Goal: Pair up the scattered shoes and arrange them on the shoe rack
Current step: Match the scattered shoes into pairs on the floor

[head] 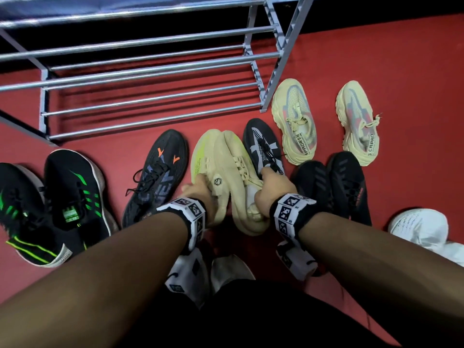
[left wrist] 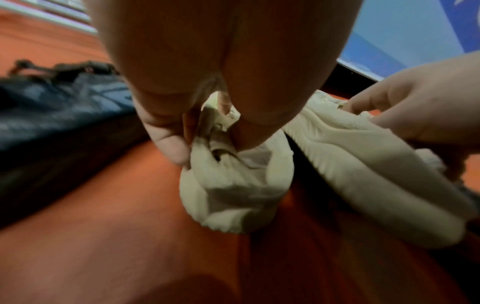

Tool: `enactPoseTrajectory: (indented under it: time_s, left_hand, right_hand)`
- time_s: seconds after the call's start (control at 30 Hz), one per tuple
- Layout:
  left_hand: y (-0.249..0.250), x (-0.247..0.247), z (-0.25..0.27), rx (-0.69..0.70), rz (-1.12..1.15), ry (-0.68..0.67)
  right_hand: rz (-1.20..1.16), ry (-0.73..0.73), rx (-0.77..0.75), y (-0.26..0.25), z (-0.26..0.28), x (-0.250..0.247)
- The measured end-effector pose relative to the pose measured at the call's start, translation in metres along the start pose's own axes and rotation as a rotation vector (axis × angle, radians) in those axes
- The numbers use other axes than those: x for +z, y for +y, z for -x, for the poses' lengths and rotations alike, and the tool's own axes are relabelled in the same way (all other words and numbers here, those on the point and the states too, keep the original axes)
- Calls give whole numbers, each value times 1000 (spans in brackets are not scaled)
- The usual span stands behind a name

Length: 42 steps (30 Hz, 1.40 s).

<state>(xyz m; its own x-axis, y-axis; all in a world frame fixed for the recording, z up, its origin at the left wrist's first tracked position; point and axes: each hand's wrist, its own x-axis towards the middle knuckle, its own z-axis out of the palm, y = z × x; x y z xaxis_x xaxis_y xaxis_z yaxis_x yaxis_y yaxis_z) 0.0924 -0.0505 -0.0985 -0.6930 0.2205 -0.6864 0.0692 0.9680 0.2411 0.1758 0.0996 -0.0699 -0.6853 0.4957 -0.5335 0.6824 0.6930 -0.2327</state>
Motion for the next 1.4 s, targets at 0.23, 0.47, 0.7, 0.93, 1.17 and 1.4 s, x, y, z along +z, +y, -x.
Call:
enactPoseTrajectory:
  time_s: [0.23,0.47,0.7,0.93,1.17,1.4]
  left_hand:
    - [-10,-20,4,-63,-98,-77]
    - [-23,-11,0,-127,-62,16]
    - [-24,-14,5,-227,-161,27]
    - [0,-10,3,-294,-114,1]
    - [-16,-15,5,-203,64,18]
    - [-31,-20,6,-235,-152,472]
  right_hand:
    - [-59,-141,-80,-8,7,5]
    - [17,-5,163,3,3,-4]
    - [-108,47,79,-12,-4,3]
    - [-190,-33,-72,-13,-16,5]
    - [-103,140,-110,-2,-20,-6]
    - [161,143,95,1,-18,-5]
